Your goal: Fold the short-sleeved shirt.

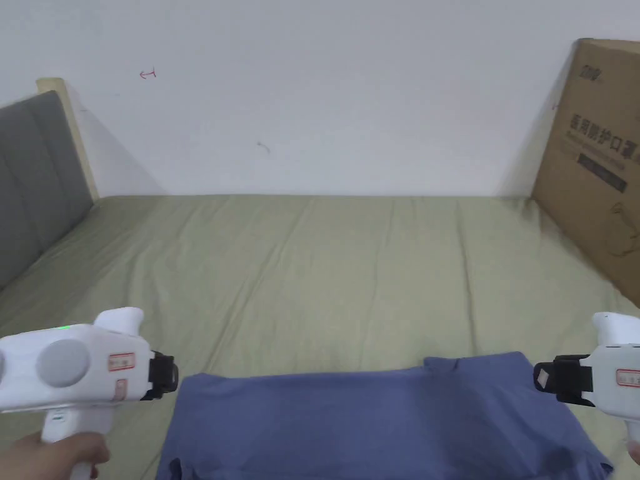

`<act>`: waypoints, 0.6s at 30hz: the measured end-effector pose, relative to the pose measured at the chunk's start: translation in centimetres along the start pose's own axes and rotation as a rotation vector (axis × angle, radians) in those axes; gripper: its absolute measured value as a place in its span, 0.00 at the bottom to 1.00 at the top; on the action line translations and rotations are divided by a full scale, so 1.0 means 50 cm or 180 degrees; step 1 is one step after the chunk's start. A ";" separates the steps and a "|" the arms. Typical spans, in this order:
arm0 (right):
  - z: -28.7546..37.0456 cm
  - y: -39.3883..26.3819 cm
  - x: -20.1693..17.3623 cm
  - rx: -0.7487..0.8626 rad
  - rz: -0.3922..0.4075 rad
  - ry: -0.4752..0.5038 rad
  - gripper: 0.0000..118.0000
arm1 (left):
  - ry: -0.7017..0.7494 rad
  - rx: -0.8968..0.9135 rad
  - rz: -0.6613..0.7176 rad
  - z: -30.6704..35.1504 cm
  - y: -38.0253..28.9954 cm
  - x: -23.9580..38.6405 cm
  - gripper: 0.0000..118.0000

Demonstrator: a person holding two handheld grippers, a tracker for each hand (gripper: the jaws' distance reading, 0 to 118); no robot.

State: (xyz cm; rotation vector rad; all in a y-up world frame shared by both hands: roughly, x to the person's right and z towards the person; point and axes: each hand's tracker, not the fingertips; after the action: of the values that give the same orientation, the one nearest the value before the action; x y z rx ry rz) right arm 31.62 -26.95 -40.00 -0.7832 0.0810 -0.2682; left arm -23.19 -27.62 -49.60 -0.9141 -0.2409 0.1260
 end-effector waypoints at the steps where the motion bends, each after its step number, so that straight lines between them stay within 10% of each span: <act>1: -0.017 0.006 -0.001 -0.0010 0.0002 -0.0016 0.00 | 0.0065 -0.0093 0.0015 -0.041 0.010 -0.014 0.00; 3: -0.036 0.012 -0.009 -0.0055 0.0032 -0.0020 0.00 | 0.0004 -0.0418 0.0052 -0.117 0.037 -0.035 0.04; 4: -0.051 0.013 -0.010 -0.0090 0.0049 -0.0031 0.00 | 0.0052 -0.0467 0.0065 -0.151 0.045 -0.046 0.27; 5: -0.065 0.013 -0.010 -0.0140 0.0055 -0.0024 0.00 | 0.0201 -0.0480 0.0057 -0.187 0.047 -0.059 0.77; 6: -0.076 0.011 -0.007 -0.0188 0.0048 0.0000 0.00 | 0.0302 -0.0534 0.0057 -0.218 0.044 -0.066 0.94; 13: -0.160 0.000 0.048 -0.0459 -0.0010 -0.0012 0.00 | 0.0132 -0.1072 0.0043 -0.377 -0.005 -0.099 0.81; 16: -0.196 0.021 0.090 -0.0461 -0.0031 -0.0179 0.00 | 0.0050 -0.0409 -0.0581 -0.309 -0.007 -0.043 0.02; 18: -0.226 0.044 0.123 -0.0404 -0.0108 -0.0243 0.54 | -0.0290 -0.0457 -0.0520 -0.276 -0.009 -0.020 0.02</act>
State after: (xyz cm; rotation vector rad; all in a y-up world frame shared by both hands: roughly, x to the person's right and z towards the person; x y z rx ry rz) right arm 36.05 -34.87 -49.40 -0.9207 0.0129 -0.2668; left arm -20.55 -38.66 -57.47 -1.0284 -0.4122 -0.0012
